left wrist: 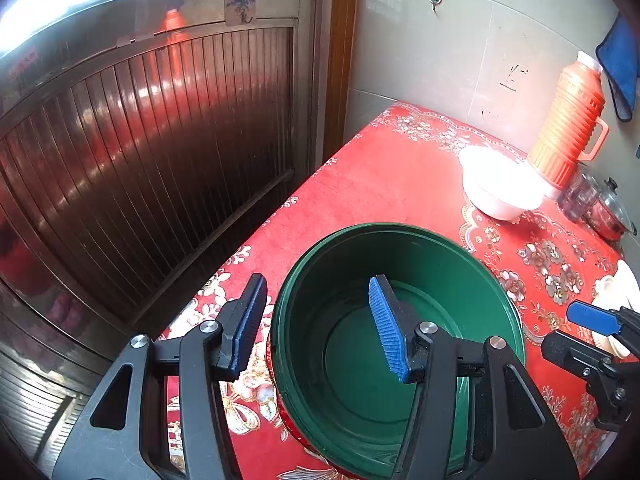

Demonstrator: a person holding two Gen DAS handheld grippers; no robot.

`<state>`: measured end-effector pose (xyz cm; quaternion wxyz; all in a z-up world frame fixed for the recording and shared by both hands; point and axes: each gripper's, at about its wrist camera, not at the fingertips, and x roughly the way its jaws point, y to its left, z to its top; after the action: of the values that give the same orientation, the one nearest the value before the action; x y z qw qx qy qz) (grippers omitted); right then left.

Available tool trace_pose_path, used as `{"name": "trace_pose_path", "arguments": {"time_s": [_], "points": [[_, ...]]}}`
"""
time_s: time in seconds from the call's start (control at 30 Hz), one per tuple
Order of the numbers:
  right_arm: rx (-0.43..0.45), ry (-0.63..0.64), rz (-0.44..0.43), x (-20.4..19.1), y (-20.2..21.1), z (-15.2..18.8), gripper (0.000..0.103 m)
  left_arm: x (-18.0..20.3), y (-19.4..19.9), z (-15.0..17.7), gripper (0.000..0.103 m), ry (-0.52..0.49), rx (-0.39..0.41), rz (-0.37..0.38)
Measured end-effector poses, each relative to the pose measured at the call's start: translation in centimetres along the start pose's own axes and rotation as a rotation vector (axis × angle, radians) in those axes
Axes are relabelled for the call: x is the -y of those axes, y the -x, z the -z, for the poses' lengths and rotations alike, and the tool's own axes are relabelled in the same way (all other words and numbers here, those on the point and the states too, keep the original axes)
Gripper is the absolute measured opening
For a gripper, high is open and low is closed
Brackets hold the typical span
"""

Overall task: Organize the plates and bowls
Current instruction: 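Lower the green basin onto the red plates and open both grippers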

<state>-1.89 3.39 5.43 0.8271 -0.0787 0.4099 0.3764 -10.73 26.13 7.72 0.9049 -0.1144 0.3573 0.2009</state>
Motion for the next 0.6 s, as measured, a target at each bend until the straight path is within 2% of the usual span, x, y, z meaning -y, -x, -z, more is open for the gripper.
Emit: {"name": "trace_pose_path", "arguments": {"time_s": [0.27,0.6], "points": [[0.017,-0.032,0.004,1.1,0.7,0.2,0.073,1.8,0.5,-0.6,0.053,-0.025,0.014,0.031],[0.043,-0.095,0.032,3.8,2.4,0.7,0.073,6.6,0.9,-1.0,0.054,-0.116,0.013,0.088]]}}
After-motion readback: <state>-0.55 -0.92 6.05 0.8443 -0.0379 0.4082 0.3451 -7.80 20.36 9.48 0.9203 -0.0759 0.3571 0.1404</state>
